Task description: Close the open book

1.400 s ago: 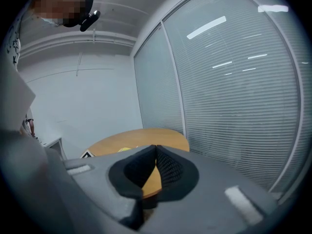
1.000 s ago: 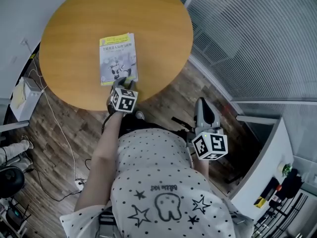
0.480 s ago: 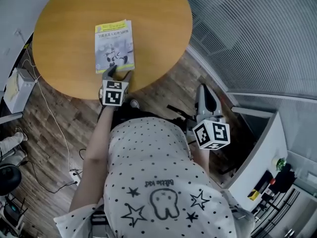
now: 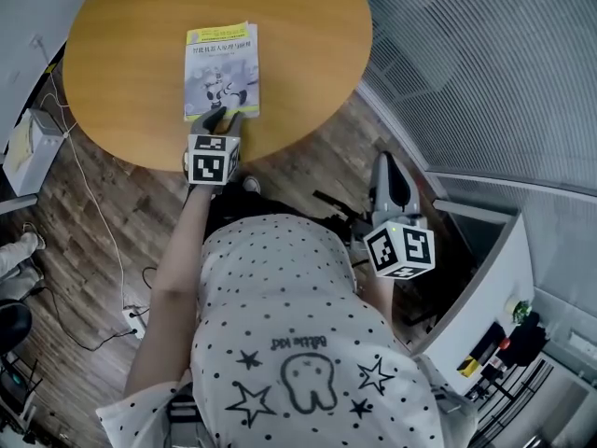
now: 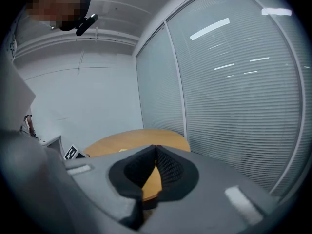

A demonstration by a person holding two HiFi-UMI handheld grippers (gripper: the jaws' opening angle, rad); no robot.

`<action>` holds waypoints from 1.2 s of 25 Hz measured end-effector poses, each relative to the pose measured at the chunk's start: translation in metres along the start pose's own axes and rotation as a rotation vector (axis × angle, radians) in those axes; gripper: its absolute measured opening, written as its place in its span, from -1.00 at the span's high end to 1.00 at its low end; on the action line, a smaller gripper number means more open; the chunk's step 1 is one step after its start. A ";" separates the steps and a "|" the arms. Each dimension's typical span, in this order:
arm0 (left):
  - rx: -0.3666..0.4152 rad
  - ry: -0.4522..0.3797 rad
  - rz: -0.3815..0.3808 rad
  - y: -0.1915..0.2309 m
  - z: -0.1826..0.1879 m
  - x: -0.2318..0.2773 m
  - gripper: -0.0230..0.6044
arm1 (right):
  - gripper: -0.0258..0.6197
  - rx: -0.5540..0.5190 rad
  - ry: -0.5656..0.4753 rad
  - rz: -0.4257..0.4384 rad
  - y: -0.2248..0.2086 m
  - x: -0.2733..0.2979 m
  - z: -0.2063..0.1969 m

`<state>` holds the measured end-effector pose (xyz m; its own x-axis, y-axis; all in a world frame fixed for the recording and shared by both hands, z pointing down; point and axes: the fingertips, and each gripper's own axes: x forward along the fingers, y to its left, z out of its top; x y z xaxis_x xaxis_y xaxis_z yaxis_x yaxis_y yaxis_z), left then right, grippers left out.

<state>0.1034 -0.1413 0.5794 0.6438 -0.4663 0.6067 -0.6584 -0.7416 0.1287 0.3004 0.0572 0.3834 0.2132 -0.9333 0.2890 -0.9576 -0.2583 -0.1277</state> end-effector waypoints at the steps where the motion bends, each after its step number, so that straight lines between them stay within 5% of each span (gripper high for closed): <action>1: -0.002 0.003 0.004 0.001 0.000 0.000 0.58 | 0.91 0.002 0.002 -0.001 0.001 -0.001 -0.001; 6: -0.026 0.001 0.020 0.003 0.001 -0.004 0.89 | 0.91 0.003 0.005 -0.001 0.003 -0.005 -0.004; 14: -0.062 -0.083 0.036 0.006 0.027 -0.021 0.90 | 0.91 -0.012 -0.001 0.025 0.011 -0.005 0.000; 30: 0.012 -0.537 0.038 0.000 0.166 -0.163 0.90 | 0.91 -0.040 -0.005 0.151 0.037 0.015 0.005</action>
<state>0.0637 -0.1454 0.3501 0.7303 -0.6718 0.1236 -0.6828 -0.7233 0.1031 0.2691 0.0321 0.3782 0.0673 -0.9620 0.2648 -0.9858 -0.1051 -0.1311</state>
